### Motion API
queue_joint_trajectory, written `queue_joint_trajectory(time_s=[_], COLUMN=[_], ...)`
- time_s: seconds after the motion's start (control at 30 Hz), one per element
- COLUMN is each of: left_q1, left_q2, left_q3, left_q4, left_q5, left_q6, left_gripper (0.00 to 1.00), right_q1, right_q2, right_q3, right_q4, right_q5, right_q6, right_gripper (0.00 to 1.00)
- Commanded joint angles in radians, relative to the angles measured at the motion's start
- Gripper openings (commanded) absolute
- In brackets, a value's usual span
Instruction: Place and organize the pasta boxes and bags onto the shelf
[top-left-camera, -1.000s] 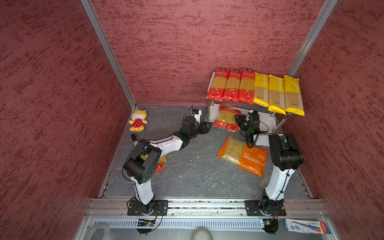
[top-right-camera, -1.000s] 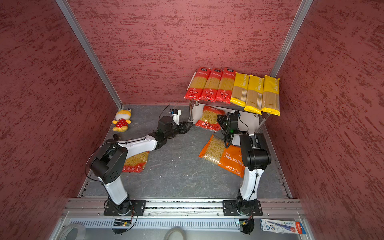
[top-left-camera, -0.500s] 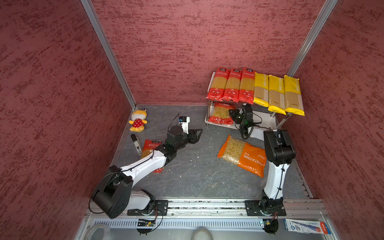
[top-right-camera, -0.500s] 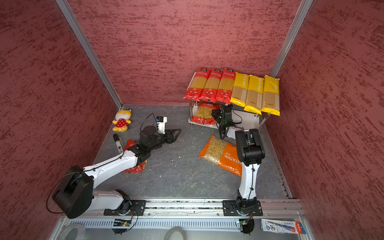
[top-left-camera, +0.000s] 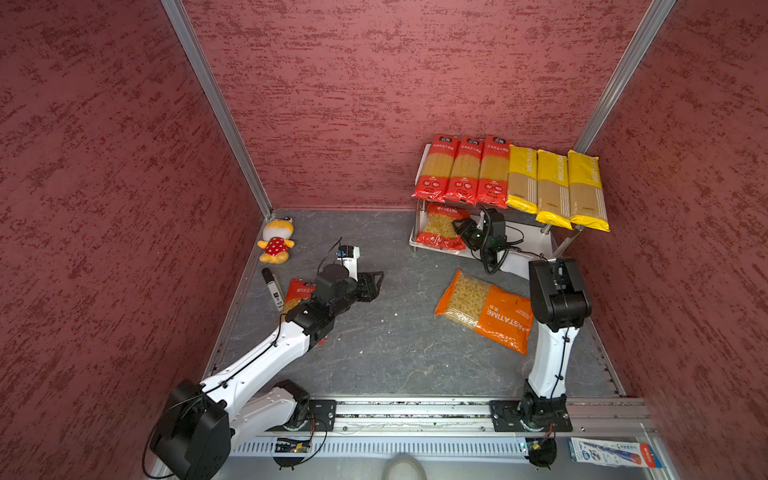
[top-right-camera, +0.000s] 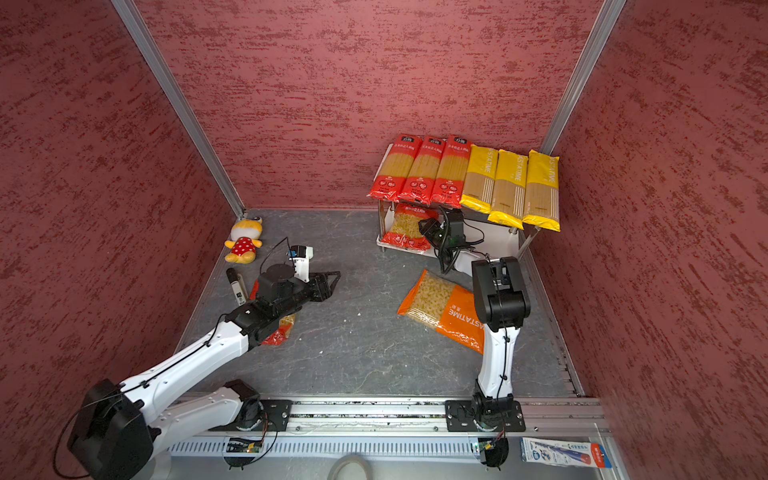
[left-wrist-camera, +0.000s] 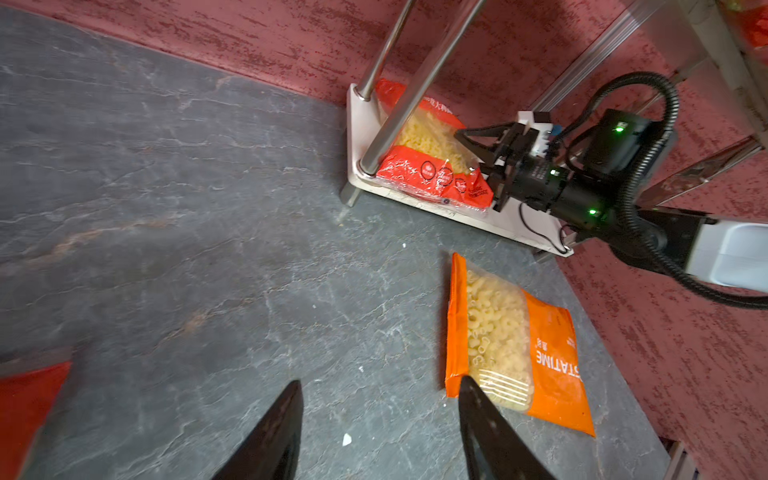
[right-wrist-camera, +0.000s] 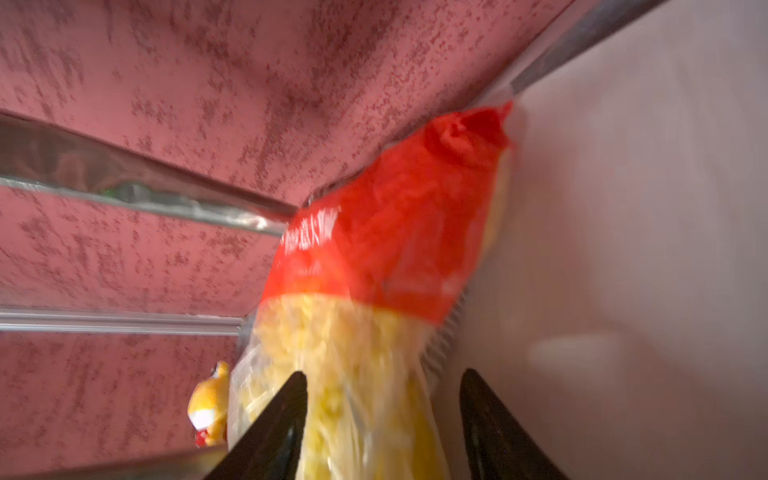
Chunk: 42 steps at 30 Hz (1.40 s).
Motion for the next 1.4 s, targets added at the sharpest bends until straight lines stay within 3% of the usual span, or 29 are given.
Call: queue_joint_trajectory(time_s=[0.0, 0.13, 0.23, 0.33, 0.5, 0.7, 0.93, 1.2, 1.37], left_q1=[0.034, 0.089, 0.129, 0.21, 0.34, 0.458, 0.441, 0.302, 0.206], left_q2=[-0.05, -0.077, -0.087, -0.098, -0.097, -0.107, -0.196, -0.252, -0.23], left_q3=[-0.018, -0.023, -0.022, -0.039, -0.072, -0.081, -0.087, -0.069, -0.008], left_q4=[-0.07, -0.108, -0.171, -0.234, -0.299, -0.338, -0.391, -0.388, -0.412], left_q5=[-0.013, 0.017, -0.024, -0.06, -0.127, -0.119, -0.212, -0.285, -0.33], left_q6=[0.021, 0.0, -0.018, -0.069, -0.126, -0.159, -0.116, -0.118, -0.079], left_gripper=[0.6, 0.61, 0.61, 0.63, 0.71, 0.75, 0.74, 0.73, 0.73], right_q1=[0.0, 0.0, 0.006, 0.079, 0.369, 0.697, 0.867, 0.912, 0.911], right_q2=[-0.127, -0.235, -0.325, -0.431, -0.496, -0.288, 0.031, 0.261, 0.321], right_q3=[-0.052, -0.176, -0.289, -0.379, -0.371, -0.213, 0.1, 0.354, 0.412], right_q4=[-0.066, -0.071, -0.071, -0.108, -0.245, -0.234, -0.272, -0.331, -0.295], right_q5=[0.002, 0.02, 0.016, 0.074, 0.241, 0.29, 0.213, 0.115, 0.085], right_q6=[-0.015, 0.036, 0.083, 0.062, -0.008, 0.045, 0.11, 0.145, 0.153], right_gripper=[0.72, 0.75, 0.74, 0.72, 0.7, 0.68, 0.71, 0.71, 0.64])
